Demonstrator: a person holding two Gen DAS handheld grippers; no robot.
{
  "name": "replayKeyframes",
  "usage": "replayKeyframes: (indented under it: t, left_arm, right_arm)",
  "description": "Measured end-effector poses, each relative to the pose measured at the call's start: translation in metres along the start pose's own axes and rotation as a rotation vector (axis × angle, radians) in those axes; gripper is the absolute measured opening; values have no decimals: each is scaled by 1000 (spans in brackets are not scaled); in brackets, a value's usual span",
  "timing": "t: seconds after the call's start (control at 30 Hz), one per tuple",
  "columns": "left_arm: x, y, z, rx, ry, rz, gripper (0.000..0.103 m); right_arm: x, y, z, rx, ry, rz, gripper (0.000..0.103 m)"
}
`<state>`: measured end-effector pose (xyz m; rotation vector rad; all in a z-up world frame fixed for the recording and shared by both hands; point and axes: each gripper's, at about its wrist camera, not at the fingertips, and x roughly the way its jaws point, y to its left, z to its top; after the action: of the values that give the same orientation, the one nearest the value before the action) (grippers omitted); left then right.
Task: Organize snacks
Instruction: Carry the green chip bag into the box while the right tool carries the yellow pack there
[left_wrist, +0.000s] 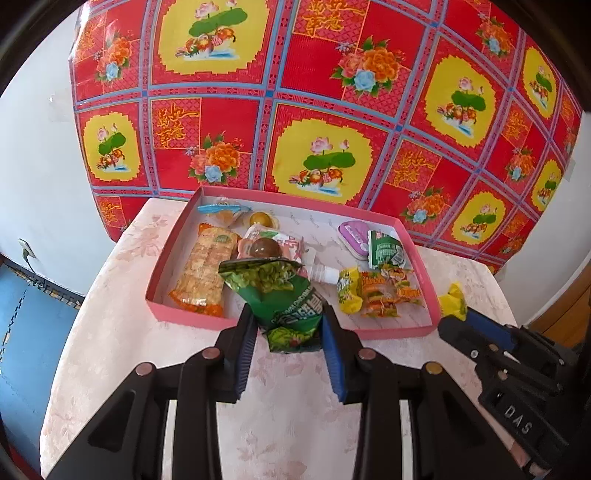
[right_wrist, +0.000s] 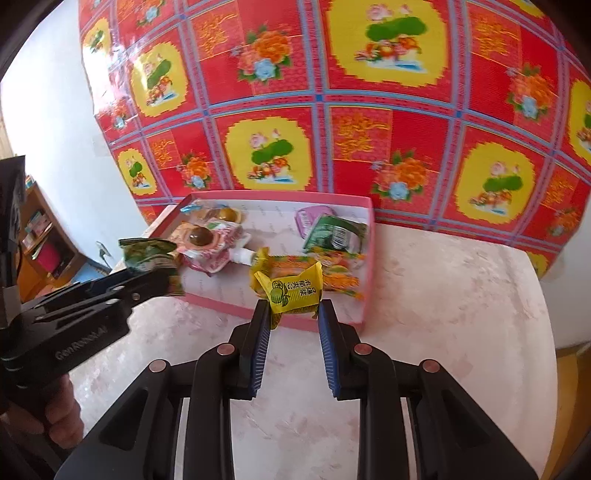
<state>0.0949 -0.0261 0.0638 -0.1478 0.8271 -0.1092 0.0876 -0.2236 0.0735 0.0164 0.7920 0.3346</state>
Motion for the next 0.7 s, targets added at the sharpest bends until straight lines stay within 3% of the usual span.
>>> replayKeyframes:
  t: [0.7]
  left_arm:
    - [44,10,5,-21,70,2,36]
  right_arm:
    - [48,14,33,19,36,21,27]
